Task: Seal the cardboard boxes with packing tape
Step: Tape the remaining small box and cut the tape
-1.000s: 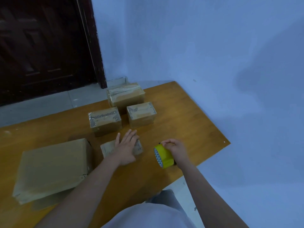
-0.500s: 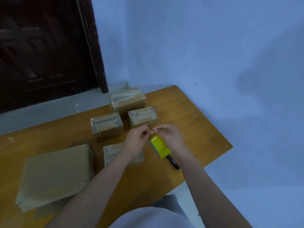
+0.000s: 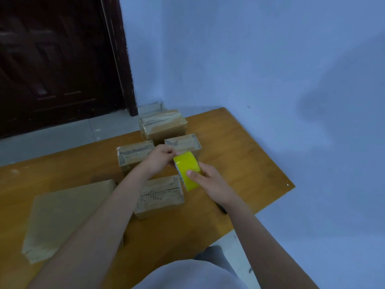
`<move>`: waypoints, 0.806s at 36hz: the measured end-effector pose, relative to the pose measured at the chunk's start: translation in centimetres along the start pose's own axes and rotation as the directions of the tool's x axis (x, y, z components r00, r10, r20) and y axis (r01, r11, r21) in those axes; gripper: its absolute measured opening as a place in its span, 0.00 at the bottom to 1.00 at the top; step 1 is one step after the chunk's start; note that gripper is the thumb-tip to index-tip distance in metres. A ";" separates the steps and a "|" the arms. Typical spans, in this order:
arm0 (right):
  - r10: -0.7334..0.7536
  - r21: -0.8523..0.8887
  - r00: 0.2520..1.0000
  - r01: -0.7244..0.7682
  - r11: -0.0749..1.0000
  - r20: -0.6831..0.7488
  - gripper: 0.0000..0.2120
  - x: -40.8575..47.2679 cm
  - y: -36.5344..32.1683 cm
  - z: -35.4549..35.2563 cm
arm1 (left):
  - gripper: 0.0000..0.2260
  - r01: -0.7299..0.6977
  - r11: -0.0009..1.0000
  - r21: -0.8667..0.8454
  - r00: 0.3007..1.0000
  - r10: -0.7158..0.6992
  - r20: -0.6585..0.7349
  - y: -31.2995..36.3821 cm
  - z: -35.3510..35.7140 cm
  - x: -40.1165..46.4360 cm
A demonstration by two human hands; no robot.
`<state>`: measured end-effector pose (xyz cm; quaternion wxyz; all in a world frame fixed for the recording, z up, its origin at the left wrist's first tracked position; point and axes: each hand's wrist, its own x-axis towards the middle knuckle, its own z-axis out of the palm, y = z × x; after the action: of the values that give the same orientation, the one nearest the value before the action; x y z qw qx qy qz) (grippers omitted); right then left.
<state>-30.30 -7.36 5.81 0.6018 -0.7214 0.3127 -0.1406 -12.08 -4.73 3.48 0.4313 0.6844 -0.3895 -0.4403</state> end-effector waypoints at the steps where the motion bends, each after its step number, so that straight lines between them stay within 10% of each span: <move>1: 0.006 0.004 1.000 -0.006 1.000 -0.010 0.15 0.0 -0.2 0.0 | 0.15 -0.015 0.999 0.042 1.000 0.015 -0.004 0.2 0.0 0.0; 15: 0.265 -0.195 0.947 -0.298 0.934 -0.179 0.22 0.0 1.6 1.0 | 0.13 -0.091 0.912 0.399 0.977 0.158 -0.140 -0.2 0.2 1.1; 29: 0.361 -0.016 0.932 -0.361 0.932 0.017 0.14 -3.1 6.0 3.8 | 0.12 -0.010 0.962 0.273 0.998 0.027 -0.057 -4.2 1.1 1.1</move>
<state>-32.10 -2.96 -0.26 0.6159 -0.6568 0.4348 -0.0187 -12.17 -4.70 -0.99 0.3488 0.7465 -0.4396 -0.3575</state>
